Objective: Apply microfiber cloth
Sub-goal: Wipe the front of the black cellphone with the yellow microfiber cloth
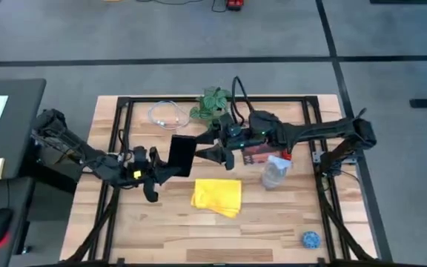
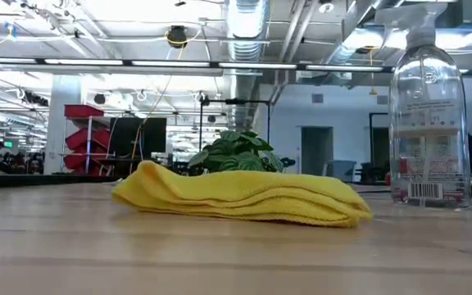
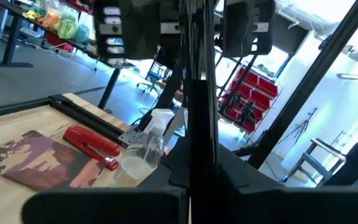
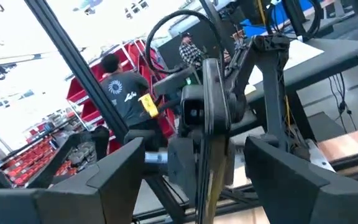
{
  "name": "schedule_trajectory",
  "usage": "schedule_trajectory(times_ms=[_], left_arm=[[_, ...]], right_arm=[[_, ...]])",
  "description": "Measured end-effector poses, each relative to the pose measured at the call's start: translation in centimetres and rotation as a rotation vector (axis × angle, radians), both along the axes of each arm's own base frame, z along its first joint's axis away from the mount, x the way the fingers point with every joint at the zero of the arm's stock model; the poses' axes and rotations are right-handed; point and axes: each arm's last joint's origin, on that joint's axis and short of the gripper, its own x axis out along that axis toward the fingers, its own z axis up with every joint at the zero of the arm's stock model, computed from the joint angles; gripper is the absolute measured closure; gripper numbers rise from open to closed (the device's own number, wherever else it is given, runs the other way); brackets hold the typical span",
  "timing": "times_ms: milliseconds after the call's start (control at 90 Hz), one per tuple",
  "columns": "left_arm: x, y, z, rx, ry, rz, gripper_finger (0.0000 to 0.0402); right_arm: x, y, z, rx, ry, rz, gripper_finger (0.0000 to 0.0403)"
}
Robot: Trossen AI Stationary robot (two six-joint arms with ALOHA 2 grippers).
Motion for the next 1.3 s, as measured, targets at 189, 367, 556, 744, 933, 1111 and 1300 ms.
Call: schedule_trajectory(times_ms=[189,367,556,744,933,1111,1300], left_arm=[[1.0,-0.6,-0.6,-0.017,-0.014,0.001,0.0395],[1.2,-0.7,-0.7,-0.037,-0.020,0.002,0.0387],[1.2,-0.6,-0.8,-0.087,-0.024,0.006,0.0365],[1.2,-0.5,-1.1,-0.092,0.010,0.010,0.0327],[-0.2,0.3,-0.3,-0.080,0.028,0.005,0.0289],[-1.1,1.5,0.9,-0.027,-0.005,0.036,0.0274],[-0.1,2.0,0.3,-0.005,0.017,0.031,0.0247]], right_arm=[[0.9,0.3,0.6,-0.039,-0.028,0.002,0.0199],[0.4,0.1,0.5,-0.068,0.042,-0.009,0.0348],[-0.5,-0.2,0.8,-0.075,0.110,-0.013,0.0382],[-1.0,-0.6,0.4,-0.075,0.190,0.006,0.0383],[-1.5,-0.7,-0.4,-0.081,0.304,0.042,0.0383],[-1.7,-0.2,-1.0,-0.083,0.368,0.098,0.0383],[-1.4,0.2,-1.7,-0.099,0.396,0.112,0.0383]])
